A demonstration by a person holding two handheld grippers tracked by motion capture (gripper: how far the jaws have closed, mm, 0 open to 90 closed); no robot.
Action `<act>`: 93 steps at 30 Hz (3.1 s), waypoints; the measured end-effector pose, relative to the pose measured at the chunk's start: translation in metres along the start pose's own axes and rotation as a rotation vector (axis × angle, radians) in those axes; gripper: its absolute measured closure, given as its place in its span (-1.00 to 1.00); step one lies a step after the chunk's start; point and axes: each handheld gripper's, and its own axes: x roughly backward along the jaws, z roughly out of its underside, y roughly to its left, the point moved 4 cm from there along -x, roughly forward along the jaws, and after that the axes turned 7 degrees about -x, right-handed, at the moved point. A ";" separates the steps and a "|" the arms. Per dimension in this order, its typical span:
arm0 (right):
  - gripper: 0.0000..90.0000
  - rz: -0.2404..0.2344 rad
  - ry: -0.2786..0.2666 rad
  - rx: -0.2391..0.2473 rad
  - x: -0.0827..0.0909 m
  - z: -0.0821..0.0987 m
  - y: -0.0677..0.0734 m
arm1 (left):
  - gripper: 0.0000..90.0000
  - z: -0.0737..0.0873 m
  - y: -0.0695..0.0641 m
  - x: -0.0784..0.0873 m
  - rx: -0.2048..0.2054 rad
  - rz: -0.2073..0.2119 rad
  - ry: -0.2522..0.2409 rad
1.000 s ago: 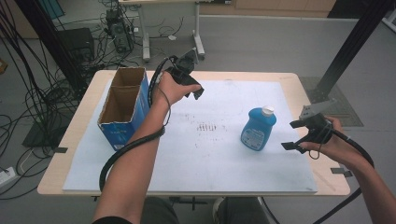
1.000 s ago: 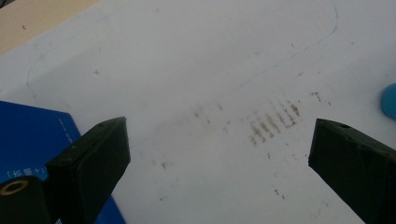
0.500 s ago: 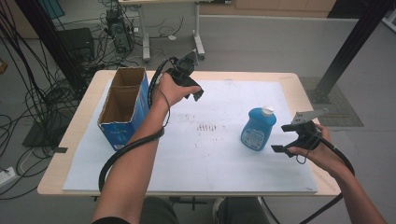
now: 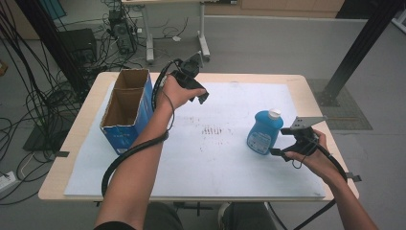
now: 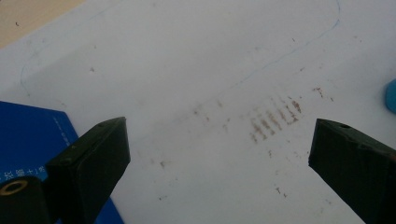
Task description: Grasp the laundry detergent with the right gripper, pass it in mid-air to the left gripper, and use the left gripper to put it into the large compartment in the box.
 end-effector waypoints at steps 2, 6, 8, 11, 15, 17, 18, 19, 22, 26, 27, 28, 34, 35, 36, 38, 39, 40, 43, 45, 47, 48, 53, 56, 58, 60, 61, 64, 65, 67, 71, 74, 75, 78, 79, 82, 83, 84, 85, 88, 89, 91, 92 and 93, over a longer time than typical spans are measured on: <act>-0.92 0.003 -0.013 -0.001 -0.002 -0.001 0.000 | -0.87 0.000 0.001 0.000 -0.002 0.000 0.003; -0.93 0.001 -0.034 -0.008 -0.007 -0.002 0.000 | -0.87 0.000 0.001 -0.001 -0.001 0.000 0.003; -0.93 0.003 -0.037 -0.009 -0.008 -0.002 0.001 | -0.87 0.000 0.001 -0.001 -0.002 0.001 0.004; -0.93 0.009 -0.057 -0.013 -0.011 -0.002 0.001 | -0.87 -0.001 0.000 -0.001 -0.002 0.001 0.003; -0.94 0.014 -0.071 -0.014 -0.014 -0.003 0.002 | -0.87 -0.001 0.000 -0.002 -0.003 0.001 0.004; -0.94 0.015 -0.077 -0.017 -0.016 -0.003 0.002 | -0.87 -0.001 0.000 -0.003 -0.007 0.002 0.005; -0.94 0.016 -0.081 -0.016 -0.016 -0.003 0.002 | -0.87 -0.001 -0.001 -0.003 -0.005 0.003 0.005; -0.94 0.016 -0.084 -0.016 -0.017 -0.003 0.002 | -0.87 -0.001 -0.001 -0.003 -0.005 0.003 0.006; -0.95 0.016 -0.098 -0.021 -0.019 -0.003 0.003 | -0.87 -0.001 -0.001 -0.003 -0.007 0.003 0.008; -0.95 0.023 -0.118 -0.023 -0.021 -0.003 0.004 | -0.87 -0.001 -0.001 -0.003 -0.005 0.004 0.005; -0.95 0.024 -0.123 -0.023 -0.022 -0.003 0.004 | -0.87 -0.001 -0.001 -0.003 -0.005 0.006 0.007; -0.96 0.026 -0.129 -0.024 -0.022 -0.003 0.004 | -0.87 -0.001 -0.002 -0.003 -0.005 0.006 0.007; -0.96 0.029 -0.148 -0.025 -0.025 -0.004 0.004 | -0.87 -0.001 -0.001 -0.004 -0.006 0.006 0.007; -0.96 0.028 -0.152 -0.025 -0.026 -0.005 0.004 | -0.87 -0.001 -0.001 -0.004 -0.006 0.005 0.007; -0.96 0.029 -0.156 -0.027 -0.026 -0.005 0.004 | -0.87 0.000 -0.001 -0.004 -0.005 0.005 0.009; -0.96 0.029 -0.169 -0.028 -0.027 -0.007 0.004 | -0.87 0.000 -0.001 -0.004 -0.005 0.005 0.006; -0.96 0.029 -0.169 -0.028 -0.027 -0.007 0.004 | -0.87 0.000 0.000 -0.003 -0.006 0.006 0.006; -0.97 0.028 -0.173 -0.028 -0.028 -0.008 0.005 | -0.87 0.000 0.000 -0.003 -0.005 0.005 0.006; -0.97 0.029 -0.183 -0.024 -0.029 -0.010 0.006 | -0.87 0.000 0.000 -0.003 -0.004 0.005 0.009; -0.97 0.028 -0.187 -0.024 -0.030 -0.011 0.007 | -0.87 0.000 0.000 -0.004 -0.003 0.006 0.007; -0.97 0.029 -0.195 -0.022 -0.030 -0.012 0.007 | -0.87 0.000 0.000 -0.004 -0.003 0.005 0.007; -0.97 0.029 -0.195 -0.022 -0.030 -0.012 0.007 | -0.87 0.000 0.000 -0.004 -0.004 0.006 0.007; -0.97 0.030 -0.208 -0.019 -0.029 -0.014 0.007 | -0.87 0.000 0.000 -0.004 -0.008 0.006 0.007; -0.97 0.030 -0.214 -0.015 -0.029 -0.015 0.008 | -0.87 0.000 0.000 -0.004 -0.008 0.006 0.007; -0.97 0.031 -0.217 -0.014 -0.030 -0.015 0.007 | -0.87 0.000 0.000 -0.004 -0.010 0.006 0.006; -0.97 0.030 -0.220 -0.014 -0.030 -0.015 0.008 | -0.87 0.000 0.000 -0.004 -0.010 0.007 0.005; -0.97 0.029 -0.220 -0.013 -0.029 -0.016 0.008 | -0.87 0.000 0.000 -0.004 -0.010 0.007 0.003; -0.97 0.029 -0.223 -0.012 -0.029 -0.016 0.008 | -0.87 -0.001 0.000 -0.004 -0.008 0.006 0.001; -0.97 0.030 -0.223 -0.011 -0.029 -0.016 0.008 | -0.87 -0.001 0.000 -0.003 -0.009 0.007 0.005; -0.97 0.029 -0.223 -0.011 -0.029 -0.016 0.008 | -0.87 -0.001 0.000 -0.003 -0.008 0.007 0.003; -0.97 0.030 -0.224 -0.009 -0.028 -0.016 0.008 | -0.87 -0.001 0.000 -0.003 -0.007 0.007 0.003; -0.97 0.030 -0.225 -0.005 -0.028 -0.016 0.008 | -0.87 -0.001 0.000 -0.003 -0.008 0.007 0.001; -0.97 0.031 -0.227 -0.006 -0.028 -0.017 0.008 | -0.87 -0.001 0.000 -0.002 -0.009 0.006 0.002; -0.97 0.031 -0.225 -0.003 -0.028 -0.017 0.009 | -0.87 -0.001 0.000 -0.002 -0.008 0.006 -0.001; -0.97 0.031 -0.225 -0.003 -0.028 -0.017 0.009 | -0.87 -0.001 0.000 -0.002 -0.005 0.008 -0.002; -0.97 0.031 -0.228 -0.004 -0.029 -0.017 0.009 | -0.87 0.000 0.001 -0.003 -0.008 0.009 0.000; -0.97 0.029 -0.229 -0.005 -0.029 -0.017 0.009 | -0.87 0.000 0.000 -0.003 -0.007 0.011 0.002; -0.97 0.030 -0.228 -0.006 -0.029 -0.017 0.009 | -0.87 0.000 0.000 -0.003 -0.005 0.012 0.002; -0.97 0.030 -0.228 -0.004 -0.029 -0.018 0.009 | -0.87 0.000 0.000 -0.003 -0.006 0.013 0.002; -0.97 0.029 -0.232 -0.005 -0.029 -0.018 0.009 | -0.87 0.000 0.000 -0.003 -0.007 0.011 0.000; -0.97 0.029 -0.232 -0.005 -0.029 -0.018 0.009 | -0.87 0.000 0.000 -0.002 -0.009 0.010 0.000; -0.97 0.030 -0.231 -0.003 -0.028 -0.018 0.009 | -0.87 0.000 0.000 -0.002 -0.009 0.011 -0.002; -0.97 0.030 -0.231 -0.004 -0.028 -0.017 0.009 | -0.87 0.000 0.000 -0.002 -0.009 0.010 -0.001; -0.97 0.031 -0.230 -0.005 -0.028 -0.017 0.009 | -0.87 0.000 0.000 -0.002 -0.009 0.010 -0.003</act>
